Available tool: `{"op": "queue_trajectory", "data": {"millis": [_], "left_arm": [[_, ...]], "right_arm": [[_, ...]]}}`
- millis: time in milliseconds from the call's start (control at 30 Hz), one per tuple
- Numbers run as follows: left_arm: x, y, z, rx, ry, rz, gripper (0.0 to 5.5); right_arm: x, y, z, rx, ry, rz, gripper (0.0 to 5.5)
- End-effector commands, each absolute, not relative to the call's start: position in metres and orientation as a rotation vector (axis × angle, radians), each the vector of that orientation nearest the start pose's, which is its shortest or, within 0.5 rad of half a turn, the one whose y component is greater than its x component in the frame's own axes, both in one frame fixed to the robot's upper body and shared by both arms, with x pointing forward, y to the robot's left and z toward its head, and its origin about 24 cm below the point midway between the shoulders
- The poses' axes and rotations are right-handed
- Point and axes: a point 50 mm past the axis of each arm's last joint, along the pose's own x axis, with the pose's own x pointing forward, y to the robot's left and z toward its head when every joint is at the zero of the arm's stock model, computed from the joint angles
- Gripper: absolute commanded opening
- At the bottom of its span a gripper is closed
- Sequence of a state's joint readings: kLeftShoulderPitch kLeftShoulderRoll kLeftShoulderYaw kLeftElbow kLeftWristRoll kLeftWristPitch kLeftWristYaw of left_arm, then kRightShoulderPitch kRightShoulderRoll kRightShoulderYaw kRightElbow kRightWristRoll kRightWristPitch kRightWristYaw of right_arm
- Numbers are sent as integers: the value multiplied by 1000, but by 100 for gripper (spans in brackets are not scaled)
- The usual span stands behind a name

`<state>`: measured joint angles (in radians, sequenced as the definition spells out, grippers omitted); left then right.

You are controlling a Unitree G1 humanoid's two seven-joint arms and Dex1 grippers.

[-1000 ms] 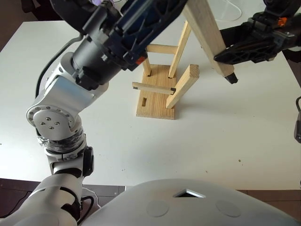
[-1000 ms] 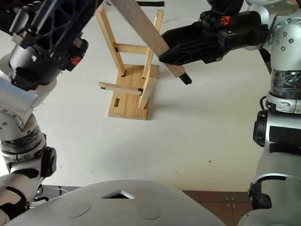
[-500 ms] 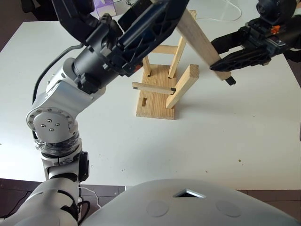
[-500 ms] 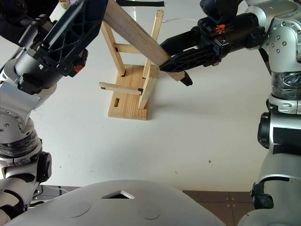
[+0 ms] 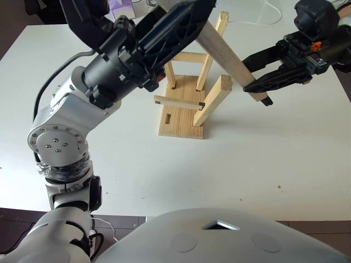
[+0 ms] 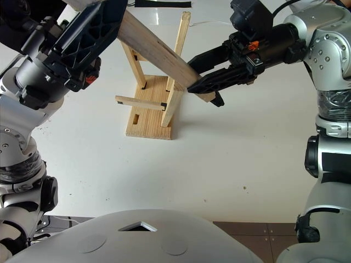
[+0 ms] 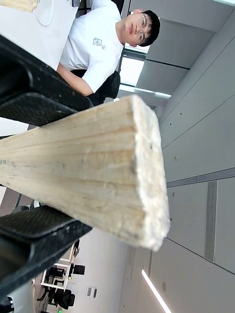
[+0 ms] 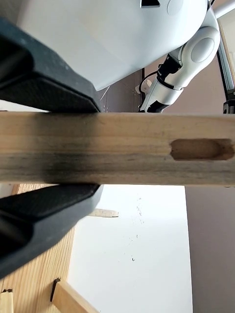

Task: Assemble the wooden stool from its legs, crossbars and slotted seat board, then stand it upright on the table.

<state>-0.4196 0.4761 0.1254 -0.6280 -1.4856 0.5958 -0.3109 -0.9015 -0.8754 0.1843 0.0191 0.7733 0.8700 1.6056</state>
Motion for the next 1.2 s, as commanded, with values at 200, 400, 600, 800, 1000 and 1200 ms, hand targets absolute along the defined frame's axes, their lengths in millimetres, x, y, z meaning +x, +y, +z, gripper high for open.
{"op": "queue_trajectory", "data": {"millis": [200,400,600,800,1000,1200], "left_arm": [[218,164,299,-364,-562,-1197,204],[225,229,312,-64,-525,-985,204],[236,272,277,132,-270,-881,204],[248,273,214,72,-152,-864,204],[249,248,182,-14,-167,-896,204],[244,233,168,-58,-166,-928,204]], "right_arm": [[286,-179,286,-148,63,1715,299],[296,-201,282,-91,-86,1452,320],[281,-221,251,26,-166,1207,320],[284,-208,226,61,-138,1150,320],[301,-195,224,48,-116,1177,320],[310,-191,226,28,-110,1191,320]]}}
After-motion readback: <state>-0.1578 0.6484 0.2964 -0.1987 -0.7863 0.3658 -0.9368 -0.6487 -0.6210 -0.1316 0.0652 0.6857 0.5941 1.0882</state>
